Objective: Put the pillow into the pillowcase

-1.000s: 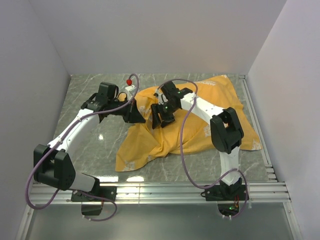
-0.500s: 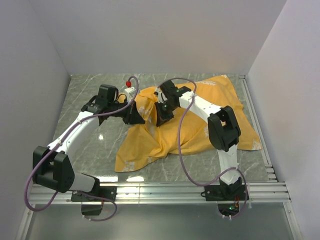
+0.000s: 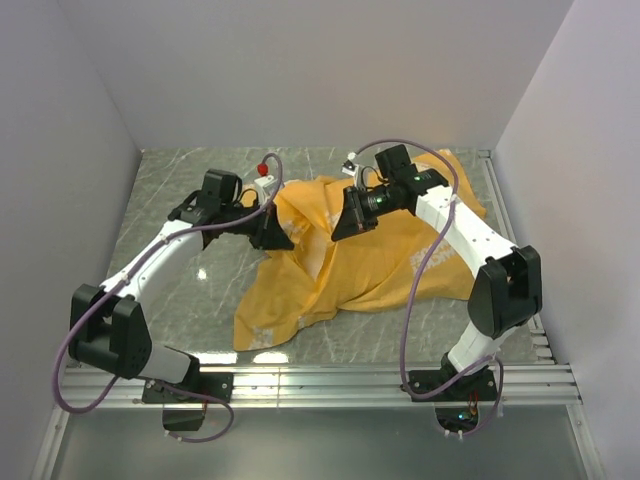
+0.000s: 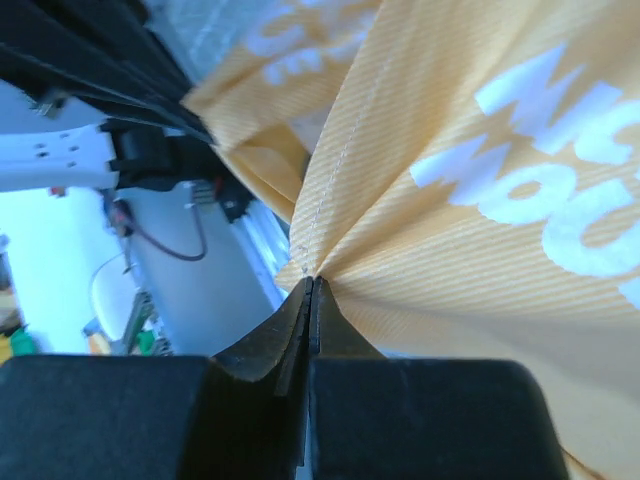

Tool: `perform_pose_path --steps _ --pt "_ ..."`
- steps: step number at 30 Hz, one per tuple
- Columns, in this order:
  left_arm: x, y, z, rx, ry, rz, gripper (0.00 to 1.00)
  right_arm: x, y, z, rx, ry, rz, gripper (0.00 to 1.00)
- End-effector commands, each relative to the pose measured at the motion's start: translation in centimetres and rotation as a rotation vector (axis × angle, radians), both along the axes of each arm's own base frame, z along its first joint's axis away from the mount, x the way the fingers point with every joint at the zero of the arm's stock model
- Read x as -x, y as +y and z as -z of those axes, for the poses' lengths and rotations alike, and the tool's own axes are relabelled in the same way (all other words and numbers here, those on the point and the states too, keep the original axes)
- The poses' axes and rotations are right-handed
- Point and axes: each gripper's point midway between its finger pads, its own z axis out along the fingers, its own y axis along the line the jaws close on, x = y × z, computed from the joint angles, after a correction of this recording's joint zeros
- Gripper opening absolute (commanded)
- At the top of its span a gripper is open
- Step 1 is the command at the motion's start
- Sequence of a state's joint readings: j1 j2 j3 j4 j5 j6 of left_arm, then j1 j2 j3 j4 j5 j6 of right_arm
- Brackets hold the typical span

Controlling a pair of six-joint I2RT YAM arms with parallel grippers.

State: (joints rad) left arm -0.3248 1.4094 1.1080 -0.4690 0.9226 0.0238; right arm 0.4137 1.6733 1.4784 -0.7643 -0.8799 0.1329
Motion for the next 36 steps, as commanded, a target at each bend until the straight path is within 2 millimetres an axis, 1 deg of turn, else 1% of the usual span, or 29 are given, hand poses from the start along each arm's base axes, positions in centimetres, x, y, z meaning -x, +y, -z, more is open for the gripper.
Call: perform_pose_path --steps 1,4,5,6,7,8,9,10,11,12,13,14,15,16,17,18,19,20,21,22,23,24,25,27,28,29,33,35,36 --pt "-0.1 -3.9 -3.8 0.128 -0.082 0.098 0.0 1.5 1.0 -2.9 -0.148 0.007 -0.07 0.0" --pt "-0.9 -6.7 -2.6 0.14 -0.099 0.103 0.0 1.6 0.8 -4.5 -0.208 -0.005 -0.079 0.0" --pt "-2.9 -7.5 -2.0 0.153 -0.105 0.046 0.0 1.9 0.8 -4.8 -0.224 -0.003 -0.09 0.0" --pt "-3.9 -7.8 -1.3 0.155 -0.093 0.009 0.01 2.0 0.7 -5.1 -0.231 -0.006 -0.094 0.0" --pt "-4.7 -7.9 -0.8 0.145 -0.091 -0.015 0.04 2.0 0.7 -5.2 -0.236 -0.001 -0.092 0.0" --pt "-5.1 -7.9 0.2 0.114 -0.077 -0.021 0.09 2.2 0.7 -5.4 -0.241 0.003 -0.096 0.0" --pt "-5.4 -7.8 0.1 0.096 -0.085 -0.022 0.29 2.1 0.7 -5.4 -0.244 0.004 -0.093 0.0" --pt "-5.7 -7.5 0.1 0.075 -0.115 -0.017 0.37 2.0 0.7 -5.4 -0.244 0.013 -0.085 0.0" --pt "-5.5 -7.0 -0.9 0.073 -0.137 -0.016 0.44 2.1 0.7 -5.4 -0.245 0.018 -0.086 0.0" --pt "-4.8 -6.3 -1.3 0.066 -0.114 -0.002 0.47 2.0 0.6 -5.2 -0.24 0.019 -0.08 0.0" --pt "-5.0 -4.5 -3.2 0.074 -0.156 -0.028 0.51 2.2 0.6 -5.1 -0.238 0.024 -0.079 0.0" --pt "-4.7 -3.3 -3.7 0.07 -0.147 -0.048 0.6 2.1 0.7 -5.1 -0.24 0.017 -0.078 0.0" --pt "-4.8 -0.8 -4.0 0.065 -0.111 -0.093 0.63 2.1 0.8 -5.1 -0.242 0.027 -0.066 0.0" --pt "-4.2 0.8 -5.5 0.066 -0.137 -0.122 0.67 2.1 0.9 -4.5 -0.241 0.041 -0.058 0.0" --pt "-4.3 2.2 -6.0 0.054 -0.137 -0.158 0.77 1.7 1.4 -4.6 -0.256 0.019 -0.06 0.0" --pt "-4.8 5.0 -5.4 0.01 -0.095 -0.255 0.78 1.5 1.7 -4.5 -0.256 0.024 -0.057 0.0" --pt "-4.7 6.4 -5.7 -0.008 -0.102 -0.288 0.81 0.9 2.1 -4.7 -0.247 -0.003 -0.047 0.0" --pt "-4.8 7.6 -5.5 -0.035 -0.094 -0.321 0.83 0.8 3.2 -4.1 -0.241 -0.005 -0.066 0.0" --pt "-5.0 9.6 -4.6 -0.079 -0.071 -0.367 0.83 0.5 3.9 -4.0 -0.24 -0.007 -0.073 0.0" --pt "-5.0 11.3 -2.8 -0.162 -0.024 -0.421 0.82 -0.2 4.6 -4.7 -0.241 -0.034 -0.069 0.0" --pt "-5.0 12.7 -1.1 -0.207 0.02 -0.472 0.81 -0.9 5.7 -3.9 -0.237 -0.027 -0.075 0.0" --pt "-5.5 14.8 0.1 -0.24 0.055 -0.55 0.81 -1.4 6.3 -4.0 -0.24 -0.018 -0.063 0.0" --pt "-5.7 15.9 1.4 -0.262 0.094 -0.591 0.81 -2.4 7.0 -4.5 -0.238 -0.045 -0.045 0.0" --pt "-5.8 17.5 3.4 -0.271 0.169 -0.654 0.83 -4.1 7.9 -3.8 -0.227 -0.036 -0.011 0.0" --pt "-5.4 17.6 4.8 -0.277 0.231 -0.649 0.82 -5.0 8.2 -4.7 -0.231 -0.06 0.008 0.0" --pt "-5.1 17.4 5.4 -0.263 0.271 -0.635 0.79 -6.3 8.4 -4.2 -0.212 -0.078 0.046 0.0" --pt "-3.8 17.5 7.4 -0.287 0.275 -0.589 0.8 -9.7 8.2 -6.0 -0.183 -0.205 0.159 0.0" --pt "-3.2 17.7 8.7 -0.319 0.322 -0.574 0.79 -10.5 7.9 -5.4 -0.152 -0.225 0.191 0.0" --pt "-2.9 17.9 9.4 -0.342 0.341 -0.553 0.78 -10.6 7.7 -5.0 -0.13 -0.239 0.183 0.09"
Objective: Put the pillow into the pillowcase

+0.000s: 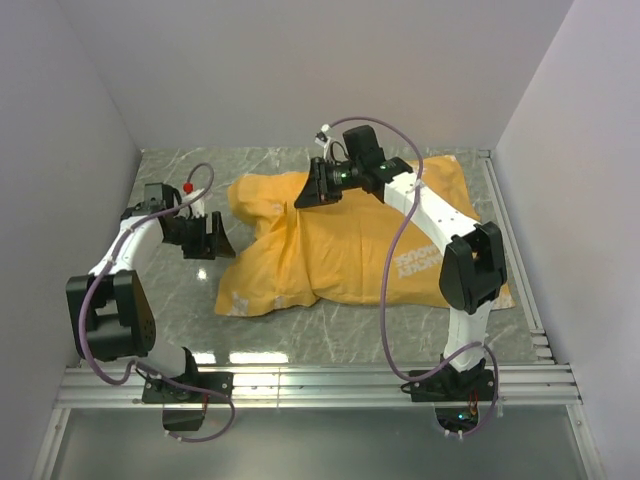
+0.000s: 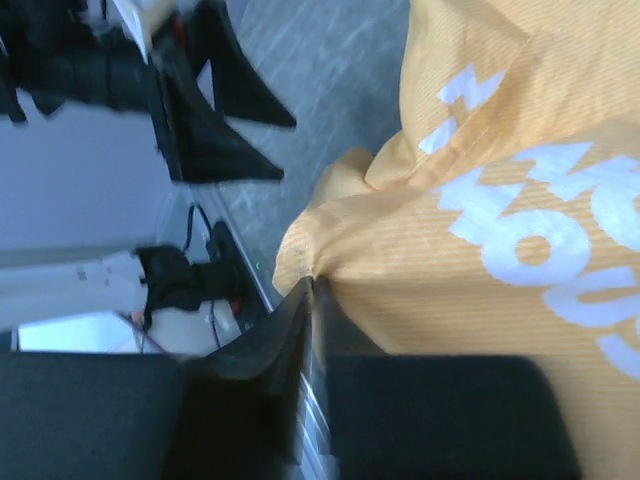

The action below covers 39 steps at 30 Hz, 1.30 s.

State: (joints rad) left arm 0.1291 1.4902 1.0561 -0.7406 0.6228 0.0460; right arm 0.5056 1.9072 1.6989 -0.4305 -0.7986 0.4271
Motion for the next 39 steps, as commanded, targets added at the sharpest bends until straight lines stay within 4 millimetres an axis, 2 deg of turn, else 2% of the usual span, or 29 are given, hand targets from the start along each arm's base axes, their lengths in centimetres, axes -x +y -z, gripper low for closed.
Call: perform_pose_path --steps 1,2,4,7,9,10,12,14,15,17,18,20,22,24,25,26,27,28,29,30,31,32,33,34,35,36,37,38,39 --pt "0.7 0.4 1.9 -0.032 0.07 0.066 0.76 -2.9 -0.5 -3.1 0.013 -0.177 0.072 0.41" --pt "0.7 0.6 2.6 -0.039 0.102 0.067 0.74 -2.2 -1.3 -2.0 0.06 -0.145 0.057 0.58" --pt "1.1 1.2 4.8 -0.063 0.175 0.079 0.74 -2.1 -3.8 -1.6 0.131 -0.212 0.038 0.85" --pt "0.9 1.1 6.5 -0.058 0.203 0.102 0.73 -0.8 -8.8 1.1 0.292 -0.208 0.015 0.91" --pt "1.0 0.4 7.0 -0.034 0.222 0.13 0.7 0.1 -13.5 2.0 0.403 -0.215 0.029 0.91" --pt "1.5 -0.6 7.5 -0.008 0.252 0.166 0.67 1.2 -16.8 3.5 0.488 -0.18 0.04 0.91" --pt "2.0 -1.6 7.9 0.023 0.264 0.217 0.66 3.0 -20.4 6.1 0.589 -0.109 0.047 0.91" --pt "2.2 -2.7 7.6 0.062 0.255 0.252 0.5 4.4 -24.1 7.5 0.703 -0.079 0.055 0.9" --pt "2.1 -2.9 7.3 0.074 0.245 0.265 0.35 5.8 -25.2 9.1 0.741 -0.03 0.043 0.9" --pt "1.2 -3.2 5.4 0.14 0.2 0.264 0.07 7.2 -27.3 10.8 0.838 0.006 0.022 0.9" --pt "0.4 -2.4 4.3 0.161 0.157 0.251 0.02 8.5 -28.1 12.4 0.873 0.049 0.008 0.89" --pt "-1.5 -1.2 0.8 0.178 0.052 0.217 0.01 8.7 -28.8 14.0 0.909 0.052 0.016 0.89" --pt "-3.9 1.9 -2.2 0.136 -0.06 0.163 0.0 8.9 -29.0 16.2 0.926 0.086 0.012 0.89" --pt "-4.7 5.0 -3.3 0.108 -0.085 0.101 0.0 6.1 -28.3 16.9 0.911 0.067 0.068 0.89" --pt "-5.6 6.2 -4.3 0.085 -0.118 0.081 0.0 4.8 -28.0 18.5 0.913 0.091 0.068 0.89" --pt "-5.8 7.3 -4.4 0.067 -0.119 0.055 0.0 3.5 -27.6 18.7 0.906 0.104 0.094 0.89" --pt "-5.8 8.9 -4.2 0.029 -0.119 0.027 0.0 0.3 -26.8 17.5 0.878 0.05 0.132 0.89" --pt "-5.8 9.7 -3.9 0.005 -0.116 0.017 0.01 -1.2 -26.3 18.5 0.873 0.065 0.134 0.89" --pt "-5.7 10.1 -3.5 -0.012 -0.107 0.016 0.01 -2.7 -25.7 18.2 0.858 0.058 0.154 0.89" --pt "-5.3 10.7 -2.9 -0.032 -0.092 0.02 0.01 -5.8 -24.6 15.9 0.818 -0.014 0.186 0.89" --pt "-4.9 10.8 -2.5 -0.035 -0.08 0.026 0.17 -6.9 -24.2 16.0 0.81 -0.013 0.186 0.89" --pt "-4.9 11.0 -2.4 -0.047 -0.082 0.026 0.28 -7.4 -23.6 15.2 0.82 -0.049 0.166 0.89" --pt "-4.8 11.1 -2.7 -0.067 -0.099 0.025 0.35 -7.5 -23.7 14.7 0.827 -0.074 0.163 0.9" --pt "-4.8 11.3 -2.6 -0.081 -0.112 0.024 0.48 -7.3 -23.6 13.1 0.799 -0.114 0.157 0.91" --pt "-4.7 11.3 -2.8 -0.098 -0.135 0.037 0.52 -6.7 -23.7 12.6 0.784 -0.117 0.149 0.92" --pt "-4.5 11.4 -3.6 -0.129 -0.168 0.038 0.57 -5.0 -24.2 13.1 0.782 -0.083 0.132 0.92" --pt "-4.1 11.3 -3.2 -0.135 -0.173 0.046 0.65 -3.9 -24.5 11.3 0.768 -0.108 0.135 0.93" --pt "-3.7 11.0 -3.0 -0.154 -0.185 0.082 0.67 -3.1 -25.6 10.7 0.769 -0.106 0.157 0.93" --pt "-3.2 10.8 -3.1 -0.177 -0.194 0.099 0.68 -1.0 -26.7 11.7 0.781 -0.064 0.157 0.93"
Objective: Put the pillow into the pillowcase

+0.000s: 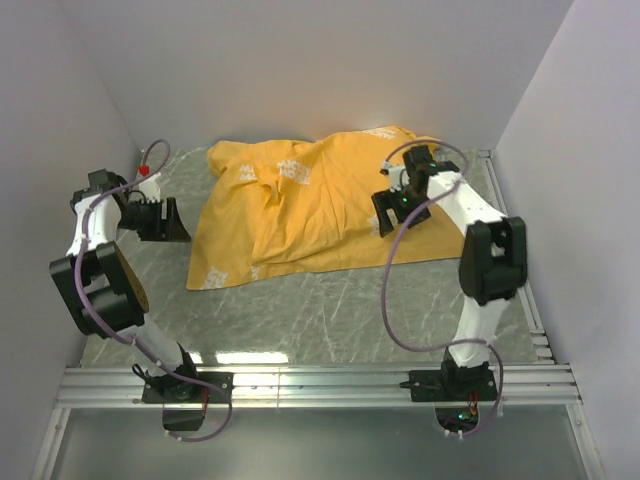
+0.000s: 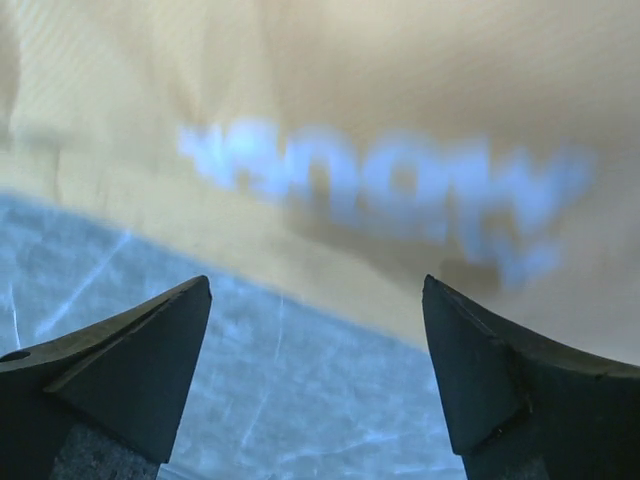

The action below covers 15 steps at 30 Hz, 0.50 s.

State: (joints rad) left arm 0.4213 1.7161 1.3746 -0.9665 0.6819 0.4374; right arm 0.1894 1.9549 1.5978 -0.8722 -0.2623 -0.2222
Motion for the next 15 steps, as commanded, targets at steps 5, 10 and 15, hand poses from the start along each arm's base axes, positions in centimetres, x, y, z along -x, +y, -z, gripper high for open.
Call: perform_pose_path --steps 5,10,15 --pt "3.2 -1.2 2.0 -0.249 -0.083 0.158 0.94 8.1 -11.9 -3.5 0.157 -0.07 0.125 0.96" --pt "3.5 -2.2 4.5 -0.332 -0.061 0.17 0.96 8.8 -21.4 -2.3 0.287 -0.068 0.228 0.96" --pt "3.0 -3.0 5.1 -0.359 -0.046 0.142 0.97 5.3 -23.6 0.1 0.286 -0.091 0.198 0.97"
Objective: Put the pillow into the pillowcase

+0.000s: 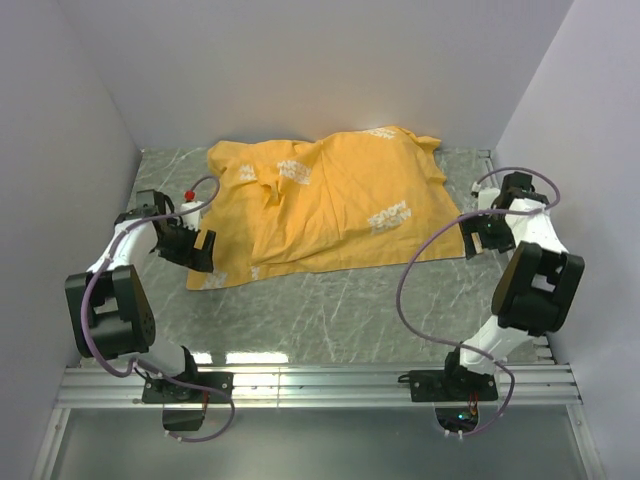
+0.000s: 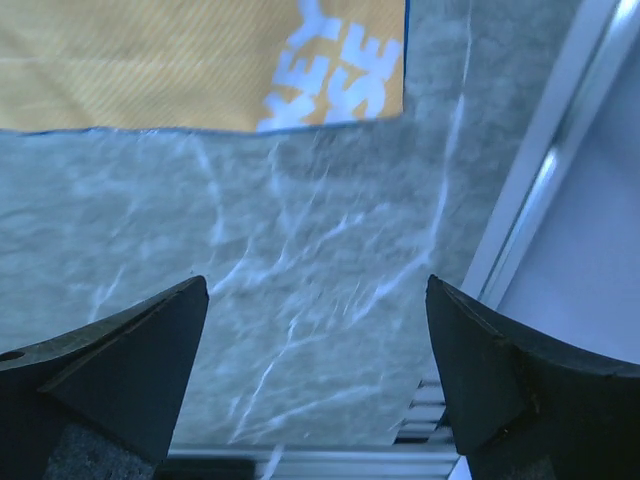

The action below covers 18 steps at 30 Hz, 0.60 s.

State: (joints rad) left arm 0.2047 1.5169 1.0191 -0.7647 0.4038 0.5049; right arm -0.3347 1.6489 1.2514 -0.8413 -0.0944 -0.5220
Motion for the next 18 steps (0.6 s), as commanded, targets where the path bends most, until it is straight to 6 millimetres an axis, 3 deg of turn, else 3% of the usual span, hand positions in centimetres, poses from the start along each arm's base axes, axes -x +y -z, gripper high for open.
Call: perform_pose_path --steps 1,5,6,8,13,16,17,18 --pt "-1.6 0.6 -0.1 -0.057 -0.06 -0.041 0.98 -4.1 -1.1 1.1 0.043 -0.078 -0.124 0.97" --pt "-1.3 0.2 1.6 -0.042 -0.005 -0.058 0.98 -6.9 -1.0 3.8 0.029 -0.07 -0.176 0.97" --pt "-1.3 0.1 1.8 -0.038 0.0 -0.057 0.98 -7.2 -0.8 5.4 0.02 -0.037 -0.184 0.96" --pt "-1.3 0.0 2.5 -0.046 0.017 -0.047 0.98 -7.9 -0.1 6.0 0.014 -0.017 -0.208 0.93" --pt "-0.8 0.0 4.4 -0.098 0.047 -0.016 0.98 -7.1 1.3 7.9 0.0 0.046 -0.246 0.8" --pt "-0.5 0.1 6.3 -0.14 0.086 -0.015 0.95 -6.3 1.8 8.0 0.005 0.06 -0.27 0.58" --pt "-0.2 0.1 7.2 -0.142 0.116 -0.014 0.93 -5.8 2.2 8.1 -0.002 0.069 -0.282 0.43" --pt "-0.4 0.1 7.4 -0.141 0.125 -0.018 0.84 -5.1 2.7 8.2 -0.014 0.093 -0.303 0.33"
